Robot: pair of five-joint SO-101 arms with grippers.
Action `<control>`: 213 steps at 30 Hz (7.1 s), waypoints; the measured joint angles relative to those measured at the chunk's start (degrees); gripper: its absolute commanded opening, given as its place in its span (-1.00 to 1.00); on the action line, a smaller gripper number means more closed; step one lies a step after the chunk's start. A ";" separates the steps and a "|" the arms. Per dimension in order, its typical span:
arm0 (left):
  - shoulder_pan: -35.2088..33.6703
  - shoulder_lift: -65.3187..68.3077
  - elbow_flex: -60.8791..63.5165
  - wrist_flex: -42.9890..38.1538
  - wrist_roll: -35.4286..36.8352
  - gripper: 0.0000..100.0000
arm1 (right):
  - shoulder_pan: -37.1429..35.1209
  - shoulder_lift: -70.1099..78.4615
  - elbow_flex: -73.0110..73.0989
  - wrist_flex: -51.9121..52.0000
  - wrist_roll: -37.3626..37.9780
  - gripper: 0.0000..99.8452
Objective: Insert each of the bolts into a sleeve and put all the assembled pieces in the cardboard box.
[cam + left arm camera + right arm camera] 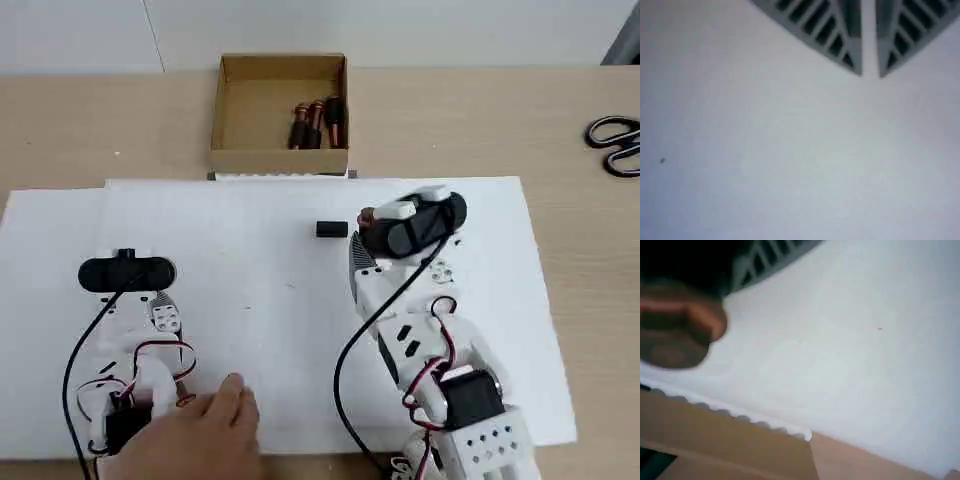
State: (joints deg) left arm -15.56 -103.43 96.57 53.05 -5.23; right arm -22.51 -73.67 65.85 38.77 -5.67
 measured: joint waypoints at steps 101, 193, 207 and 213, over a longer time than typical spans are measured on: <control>-0.09 0.00 0.00 0.00 0.00 -0.99 | 6.51 127.21 -114.73 -11.08 2.81 -0.67; 3.69 0.00 -8.53 8.44 -3.78 -0.71 | 5.63 69.63 -49.32 19.08 37.54 -0.60; 3.69 0.00 -7.30 8.97 1.05 -0.71 | 1.93 79.47 -49.32 6.59 47.82 -0.60; 3.69 0.00 -6.59 8.97 1.05 -0.71 | 2.02 83.69 -49.58 2.64 50.46 -0.60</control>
State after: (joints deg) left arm -11.87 -103.43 89.98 62.02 -4.18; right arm -20.48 10.02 16.26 41.41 44.79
